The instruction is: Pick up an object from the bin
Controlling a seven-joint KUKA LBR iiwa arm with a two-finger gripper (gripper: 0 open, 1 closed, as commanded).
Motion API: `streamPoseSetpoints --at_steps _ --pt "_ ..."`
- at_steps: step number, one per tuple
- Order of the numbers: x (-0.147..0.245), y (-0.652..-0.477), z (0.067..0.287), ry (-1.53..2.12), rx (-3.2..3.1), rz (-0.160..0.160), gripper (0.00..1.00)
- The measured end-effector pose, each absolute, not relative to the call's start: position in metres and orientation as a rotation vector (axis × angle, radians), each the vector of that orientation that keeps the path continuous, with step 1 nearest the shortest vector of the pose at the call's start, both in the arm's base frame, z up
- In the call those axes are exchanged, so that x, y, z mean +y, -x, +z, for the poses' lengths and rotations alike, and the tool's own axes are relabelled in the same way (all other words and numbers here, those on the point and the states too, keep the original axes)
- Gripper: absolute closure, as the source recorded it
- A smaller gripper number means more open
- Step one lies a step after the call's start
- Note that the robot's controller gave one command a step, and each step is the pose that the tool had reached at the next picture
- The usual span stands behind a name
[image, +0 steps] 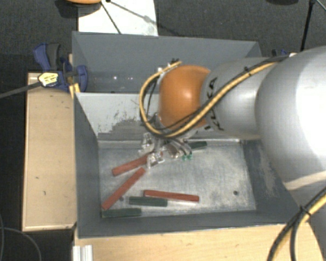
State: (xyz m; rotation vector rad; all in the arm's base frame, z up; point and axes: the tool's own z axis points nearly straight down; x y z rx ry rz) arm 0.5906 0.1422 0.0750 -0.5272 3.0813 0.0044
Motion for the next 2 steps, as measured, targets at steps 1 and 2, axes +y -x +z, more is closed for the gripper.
streamPoseSetpoints --at_steps 1,2 --pt "0.142 -0.591 0.075 0.527 3.081 0.004 1.0" --pt "0.159 -0.591 0.258 0.572 3.076 0.002 1.0"
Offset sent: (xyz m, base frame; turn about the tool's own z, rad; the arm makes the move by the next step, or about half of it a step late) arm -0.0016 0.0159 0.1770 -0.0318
